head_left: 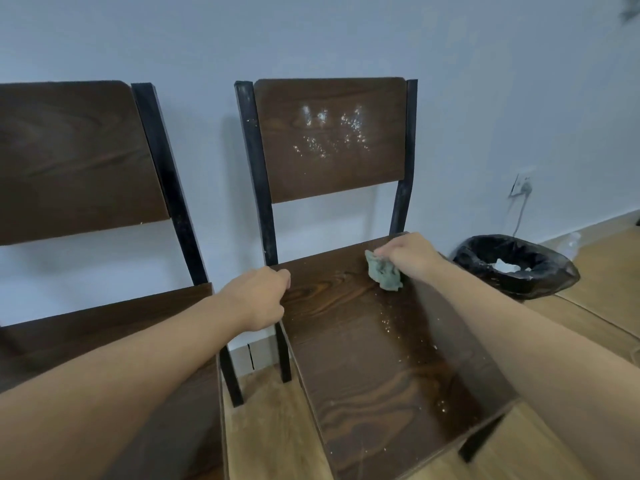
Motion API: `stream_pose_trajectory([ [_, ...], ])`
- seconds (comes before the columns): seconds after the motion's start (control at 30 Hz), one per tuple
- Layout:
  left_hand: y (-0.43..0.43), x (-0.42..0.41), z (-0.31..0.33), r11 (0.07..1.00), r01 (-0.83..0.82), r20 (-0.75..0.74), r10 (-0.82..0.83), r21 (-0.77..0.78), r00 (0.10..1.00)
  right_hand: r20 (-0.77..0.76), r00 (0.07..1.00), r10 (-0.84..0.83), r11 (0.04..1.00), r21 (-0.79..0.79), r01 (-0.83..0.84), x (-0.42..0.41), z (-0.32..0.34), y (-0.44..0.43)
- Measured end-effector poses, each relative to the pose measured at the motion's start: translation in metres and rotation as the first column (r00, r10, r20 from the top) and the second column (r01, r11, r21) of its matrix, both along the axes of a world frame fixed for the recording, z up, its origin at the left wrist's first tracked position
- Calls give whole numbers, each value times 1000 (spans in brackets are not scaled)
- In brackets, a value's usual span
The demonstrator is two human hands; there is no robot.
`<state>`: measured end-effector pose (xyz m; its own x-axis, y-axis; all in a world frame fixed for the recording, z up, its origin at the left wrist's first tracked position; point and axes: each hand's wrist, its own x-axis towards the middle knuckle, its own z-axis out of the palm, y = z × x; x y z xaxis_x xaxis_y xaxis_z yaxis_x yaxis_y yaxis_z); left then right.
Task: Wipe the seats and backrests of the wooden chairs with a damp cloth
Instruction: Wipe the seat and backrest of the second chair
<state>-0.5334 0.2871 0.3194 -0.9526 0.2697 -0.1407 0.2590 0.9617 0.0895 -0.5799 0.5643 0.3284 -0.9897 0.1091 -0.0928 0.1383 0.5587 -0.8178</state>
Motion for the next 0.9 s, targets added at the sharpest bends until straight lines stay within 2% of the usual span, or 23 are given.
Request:
stream_pose_trajectory([
  [0.03, 1, 0, 0, 1000, 0, -3, 0, -10, 1000, -61, 998, -8, 982, 188, 20, -6, -4, 5],
  [0.07, 2, 0, 1, 1000, -3, -5, 2, -17, 1000, -98, 995, -6, 954, 299, 35, -9, -6, 9],
  [0.17, 8, 1, 4, 999, -19, -4, 19, -28, 1000, -94, 994, 60, 893, 449, -12, -13, -7, 19],
  [0.3, 13, 3, 6, 998, -40, -3, 40, -38, 999, -36, 981, 191, 824, 550, -140, -17, -9, 15],
  [0.43, 12, 6, 8, 998, -63, 20, 63, -2, 998, -21, 942, 334, 778, 570, -263, 5, -10, 8],
  [0.6, 5, 10, 9, 994, -78, 38, 76, 70, 996, -39, 857, 514, 708, 583, -398, 99, -16, 5],
  [0.83, 0, 5, 6, 989, -79, -2, 80, 121, 997, -78, 590, 803, 560, 438, -704, 226, -19, -38],
  [0.9, 1, 4, 3, 990, -75, -10, 77, 119, 997, -119, 566, 816, 561, 400, -725, 229, -13, -48],
])
